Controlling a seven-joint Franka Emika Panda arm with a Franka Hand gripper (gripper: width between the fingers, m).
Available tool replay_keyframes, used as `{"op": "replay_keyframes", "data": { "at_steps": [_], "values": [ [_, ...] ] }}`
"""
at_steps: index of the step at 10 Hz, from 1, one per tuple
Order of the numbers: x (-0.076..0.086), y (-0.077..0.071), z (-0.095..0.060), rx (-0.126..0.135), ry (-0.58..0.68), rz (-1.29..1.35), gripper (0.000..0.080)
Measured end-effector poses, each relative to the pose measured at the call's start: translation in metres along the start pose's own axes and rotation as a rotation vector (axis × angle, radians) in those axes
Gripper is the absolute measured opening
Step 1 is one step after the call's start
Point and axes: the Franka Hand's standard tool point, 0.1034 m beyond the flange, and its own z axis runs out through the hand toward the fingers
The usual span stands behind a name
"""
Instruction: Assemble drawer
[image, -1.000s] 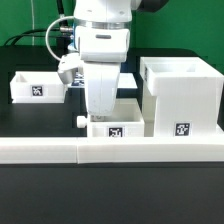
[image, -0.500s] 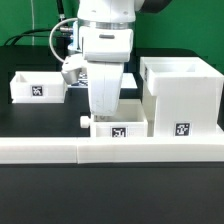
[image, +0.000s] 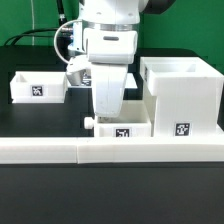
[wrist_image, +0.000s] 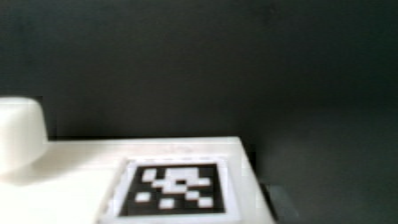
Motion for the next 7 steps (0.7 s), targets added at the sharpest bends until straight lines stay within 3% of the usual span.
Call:
{"op": "replay_keyframes", "data": {
  "at_steps": [4, 7],
  "values": [
    [0.012, -0.001, -0.001, 0.001, -0.016, -0.053, 0.0044],
    [0.011, 0.0, 0.0, 0.0, -0.017, -0.044, 0.0044]
  ]
}}
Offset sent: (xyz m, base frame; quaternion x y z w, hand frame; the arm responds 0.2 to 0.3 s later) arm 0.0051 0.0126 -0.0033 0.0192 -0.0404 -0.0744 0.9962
